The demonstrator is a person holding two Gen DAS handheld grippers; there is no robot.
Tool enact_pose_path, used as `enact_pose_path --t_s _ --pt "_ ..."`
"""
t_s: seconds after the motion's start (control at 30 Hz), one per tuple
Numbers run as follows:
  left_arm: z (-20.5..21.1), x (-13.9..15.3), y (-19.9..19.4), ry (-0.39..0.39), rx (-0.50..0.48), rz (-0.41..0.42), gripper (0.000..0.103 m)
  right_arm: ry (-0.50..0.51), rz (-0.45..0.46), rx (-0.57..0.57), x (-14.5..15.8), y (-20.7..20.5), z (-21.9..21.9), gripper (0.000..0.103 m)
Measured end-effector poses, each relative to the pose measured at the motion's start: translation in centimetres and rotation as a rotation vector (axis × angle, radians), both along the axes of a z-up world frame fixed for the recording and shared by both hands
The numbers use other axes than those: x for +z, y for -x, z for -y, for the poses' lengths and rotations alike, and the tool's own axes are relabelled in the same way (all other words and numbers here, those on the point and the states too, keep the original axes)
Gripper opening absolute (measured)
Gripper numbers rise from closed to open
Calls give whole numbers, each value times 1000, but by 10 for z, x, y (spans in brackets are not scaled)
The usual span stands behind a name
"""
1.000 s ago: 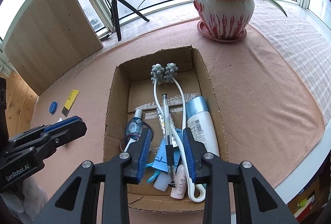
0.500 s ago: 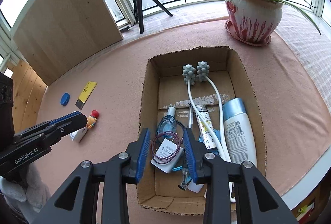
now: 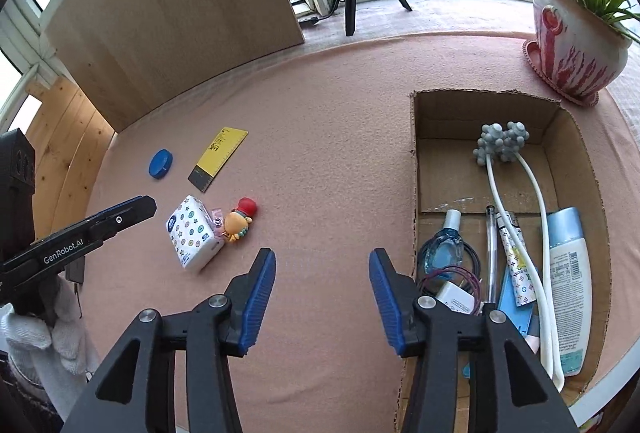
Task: Organize objects
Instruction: 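Grasp the blue round lid with the left gripper while the right grasps the toy figure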
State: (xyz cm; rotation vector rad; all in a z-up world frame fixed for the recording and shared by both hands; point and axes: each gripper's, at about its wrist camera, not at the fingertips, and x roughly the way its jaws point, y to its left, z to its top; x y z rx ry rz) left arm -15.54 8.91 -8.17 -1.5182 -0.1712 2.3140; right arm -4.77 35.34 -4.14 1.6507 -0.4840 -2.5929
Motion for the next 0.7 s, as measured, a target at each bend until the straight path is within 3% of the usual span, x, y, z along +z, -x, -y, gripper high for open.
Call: enact_pose_path --t_s 0.1,0.17,0.23,0.37,0.4,0.7 --pt "22 -6 15 27 26 2 34 54 33 7 -10 15 13 46" --pt "33 -11 26 39 39 7 42 87 62 9 -18 27 22 48" --pt "42 -15 36 59 58 5 59 118 90 6 -26 38 30 49" --pt "59 -29 57 96 88 26 69 172 144 -14 -45 63 44 49" --pt "63 -33 62 104 94 36 75 174 157 -21 -49 69 48 49" --pt "71 -60 101 155 122 55 77 90 222 -15 -75 103 81 49"
